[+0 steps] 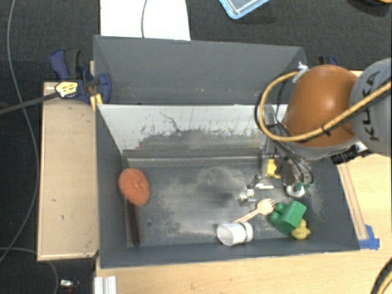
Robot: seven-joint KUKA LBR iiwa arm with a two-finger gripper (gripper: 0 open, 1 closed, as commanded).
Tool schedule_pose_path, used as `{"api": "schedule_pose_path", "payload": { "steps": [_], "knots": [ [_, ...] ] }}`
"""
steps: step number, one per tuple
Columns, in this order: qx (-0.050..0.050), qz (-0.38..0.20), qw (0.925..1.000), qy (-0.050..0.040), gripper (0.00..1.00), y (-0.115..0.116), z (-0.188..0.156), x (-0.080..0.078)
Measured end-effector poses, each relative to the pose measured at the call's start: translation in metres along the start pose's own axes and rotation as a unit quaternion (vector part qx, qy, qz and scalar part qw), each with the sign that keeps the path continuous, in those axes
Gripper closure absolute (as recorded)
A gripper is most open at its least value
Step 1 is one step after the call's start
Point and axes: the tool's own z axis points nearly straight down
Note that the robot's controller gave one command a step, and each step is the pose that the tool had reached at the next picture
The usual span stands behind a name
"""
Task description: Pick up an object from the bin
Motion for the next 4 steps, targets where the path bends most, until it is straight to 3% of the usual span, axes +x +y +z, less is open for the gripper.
{"api": "schedule_pose_path", "payload": {
  "steps": [1,2,3,4],
  "knots": [
    [0.000,0.000,1.0000,-0.0041,0.00,0.000,-0.004,-0.002],
    [-0.001,-0.004,0.9999,-0.0122,0.00,-0.049,0.066,-0.059],
    [-0.001,0.008,0.9999,-0.0081,0.00,-0.088,0.077,-0.008],
    [-0.001,0.006,0.9999,-0.0107,0.00,-0.095,0.093,-0.001]
  ]
}}
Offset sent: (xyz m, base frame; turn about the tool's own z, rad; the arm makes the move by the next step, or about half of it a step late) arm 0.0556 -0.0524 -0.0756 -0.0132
